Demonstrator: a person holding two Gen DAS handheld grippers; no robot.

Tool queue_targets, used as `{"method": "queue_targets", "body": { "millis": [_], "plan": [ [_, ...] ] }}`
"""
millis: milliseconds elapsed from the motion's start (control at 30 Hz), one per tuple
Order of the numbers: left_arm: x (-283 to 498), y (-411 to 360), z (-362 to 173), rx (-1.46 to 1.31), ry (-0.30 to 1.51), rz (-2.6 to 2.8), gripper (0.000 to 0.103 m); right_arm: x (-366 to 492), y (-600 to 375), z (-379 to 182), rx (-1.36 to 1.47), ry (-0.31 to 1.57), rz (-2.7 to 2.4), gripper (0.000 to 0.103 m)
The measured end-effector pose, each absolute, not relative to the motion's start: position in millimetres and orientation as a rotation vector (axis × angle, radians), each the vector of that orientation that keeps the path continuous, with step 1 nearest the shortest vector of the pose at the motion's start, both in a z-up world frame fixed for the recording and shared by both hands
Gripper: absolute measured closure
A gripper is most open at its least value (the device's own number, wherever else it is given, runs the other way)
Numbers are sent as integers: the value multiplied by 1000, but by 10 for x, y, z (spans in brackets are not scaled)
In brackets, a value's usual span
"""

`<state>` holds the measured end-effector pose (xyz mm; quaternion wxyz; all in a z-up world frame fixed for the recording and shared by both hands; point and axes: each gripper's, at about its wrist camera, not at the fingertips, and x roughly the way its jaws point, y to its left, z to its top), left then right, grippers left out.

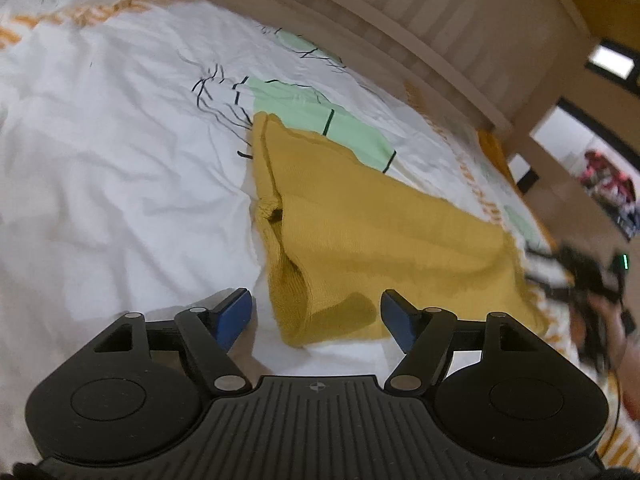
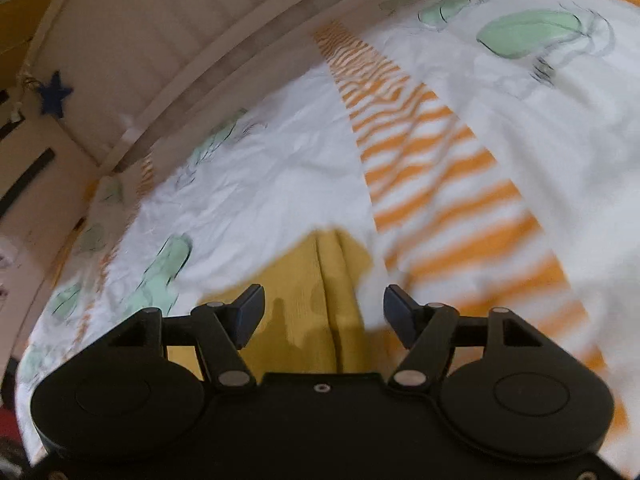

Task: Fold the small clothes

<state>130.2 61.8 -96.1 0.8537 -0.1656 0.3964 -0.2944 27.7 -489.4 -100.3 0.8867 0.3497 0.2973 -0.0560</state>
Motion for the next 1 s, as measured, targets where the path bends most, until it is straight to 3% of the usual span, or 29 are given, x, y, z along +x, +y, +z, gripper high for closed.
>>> {"method": "queue_targets", "body": {
  "millis": [300, 367, 400, 433, 467, 700, 1000],
  "plan": [
    [1482, 468, -1000, -493, 930, -683, 29, -352, -4717, -1149, 822, 660, -13, 33],
    [1523, 410, -999, -543, 965, -701, 35, -314, -4690, -1154, 833, 658, 19, 46],
    [1535, 381, -1011, -568, 985, -718, 55, -279, -4682, -1168, 843, 669, 27, 74],
    [1572, 343, -1013, -603, 1030, -746, 87, -234, -4677, -1184, 861, 692, 30, 83],
    [1609, 327, -1006, -628, 1068, -763, 100, -210, -4671, -1171, 869, 706, 26, 83],
    [1733, 409, -483, -650, 1053, -812, 99, -361, -4845, -757, 1034, 539, 81, 84],
    [1472, 469, -882, -500, 1197, -710, 99, -341, -4738, -1123, 907, 811, -69, 82]
  ]
}}
